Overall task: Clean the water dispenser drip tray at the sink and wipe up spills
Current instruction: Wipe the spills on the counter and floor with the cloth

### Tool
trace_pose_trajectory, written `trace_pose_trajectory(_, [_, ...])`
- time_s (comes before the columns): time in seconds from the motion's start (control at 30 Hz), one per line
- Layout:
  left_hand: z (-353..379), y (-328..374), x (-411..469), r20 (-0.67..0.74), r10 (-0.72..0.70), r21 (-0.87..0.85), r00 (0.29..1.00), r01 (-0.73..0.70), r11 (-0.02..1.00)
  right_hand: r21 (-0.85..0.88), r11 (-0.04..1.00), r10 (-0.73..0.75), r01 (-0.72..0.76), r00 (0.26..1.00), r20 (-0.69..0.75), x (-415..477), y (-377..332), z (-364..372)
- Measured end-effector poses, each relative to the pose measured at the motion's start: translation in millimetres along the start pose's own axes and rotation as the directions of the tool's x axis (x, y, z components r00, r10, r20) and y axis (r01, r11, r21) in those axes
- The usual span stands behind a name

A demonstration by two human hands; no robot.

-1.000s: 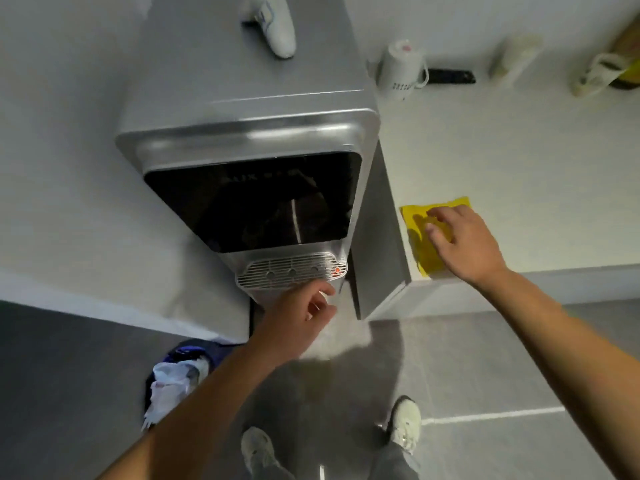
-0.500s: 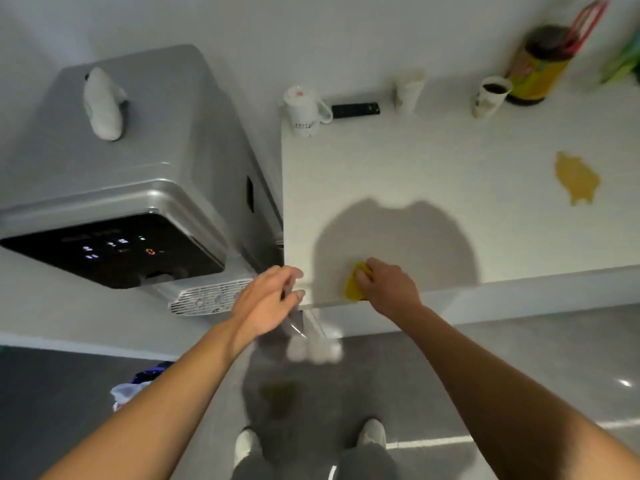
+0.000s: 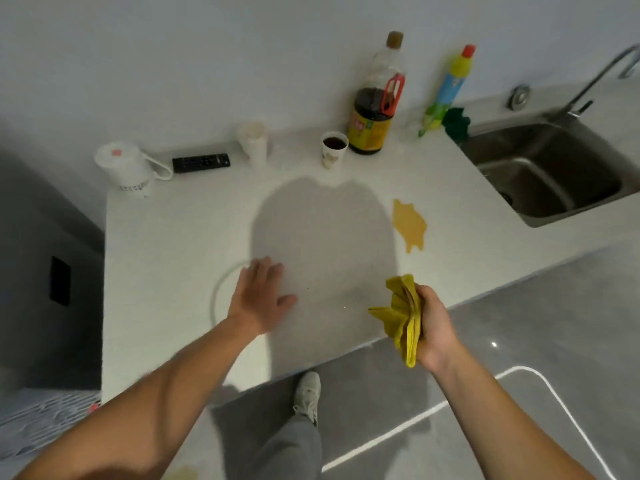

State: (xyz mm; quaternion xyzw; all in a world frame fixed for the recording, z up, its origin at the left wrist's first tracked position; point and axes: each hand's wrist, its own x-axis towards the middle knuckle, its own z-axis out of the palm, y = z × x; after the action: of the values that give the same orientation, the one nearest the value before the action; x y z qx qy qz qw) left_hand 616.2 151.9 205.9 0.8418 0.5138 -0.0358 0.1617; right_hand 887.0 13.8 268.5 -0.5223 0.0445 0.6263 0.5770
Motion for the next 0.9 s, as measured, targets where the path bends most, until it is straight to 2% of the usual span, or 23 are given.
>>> trace_pose_trajectory(0.07, [-1, 24, 38, -0.048, 0.043, -0.046, 0.998, -0.045, 0.998, -0.012, 1.0, -0.027, 0.026, 0.998, -0.051, 18, -32, -11])
trace_pose_trajectory(0.13, [1, 45, 75, -0.087, 0.123, -0.1, 0.989, -0.132, 0.986, -0.094, 0.995, -0.051, 0.038, 0.989, -0.136, 34, -63, -20])
trace_pose_trajectory(0.23, [4, 77, 131, -0.076, 0.199, -0.097, 0.977, -0.206, 0.974, -0.267, 0.961, -0.14, 0.077, 0.964, -0.226, 58, -110, -26])
trace_pose_trajectory(0.33, [7, 104, 182, -0.032, 0.21, -0.053, 0.977, -0.212, 0.976, -0.428, 0.896, -0.259, 0.118, 0.922, -0.288, 81, -155, -29])
trace_pose_trajectory(0.47, [12, 127, 221, -0.051, 0.17, -0.038, 0.984, -0.172, 0.984, -0.67, 0.721, -0.465, 0.177, 0.841, -0.278, 115, -200, -40])
trace_pose_trajectory(0.53, [18, 131, 224, -0.116, 0.164, -0.02, 0.98, -0.168, 0.986, -0.753, 0.627, -0.519, 0.199, 0.828, -0.213, 135, -216, -50])
trace_pose_trajectory(0.63, [29, 132, 224, -0.141, 0.166, 0.051, 0.976, -0.16, 0.986, -0.845, 0.489, -0.554, 0.218, 0.825, -0.108, 164, -238, -59])
trace_pose_trajectory(0.7, [31, 133, 225, -0.167, 0.15, 0.05, 0.974, -0.144, 0.988, -0.92, 0.311, -0.582, 0.237, 0.813, 0.013, 182, -252, -63])
trace_pose_trajectory(0.73, [32, 134, 225, -0.179, 0.149, 0.056, 0.972, -0.142, 0.988, -0.95, 0.186, -0.595, 0.251, 0.798, 0.095, 190, -258, -65])
trace_pose_trajectory(0.8, [32, 135, 227, -0.189, 0.155, 0.072, 0.97, -0.144, 0.987, -0.944, -0.192, -0.583, 0.269, 0.743, 0.33, 201, -267, -71])
trace_pose_trajectory(0.83, [33, 134, 227, -0.187, 0.156, 0.078, 0.97, -0.143, 0.987, -0.887, -0.378, -0.539, 0.264, 0.716, 0.443, 207, -268, -76])
trace_pose_trajectory(0.87, [34, 133, 227, -0.189, 0.154, 0.081, 0.97, -0.141, 0.987, -0.818, -0.514, -0.482, 0.26, 0.701, 0.526, 212, -267, -82])
trace_pose_trajectory(0.9, [34, 132, 228, -0.192, 0.151, 0.082, 0.97, -0.137, 0.987, -0.76, -0.596, -0.429, 0.258, 0.698, 0.573, 217, -264, -87])
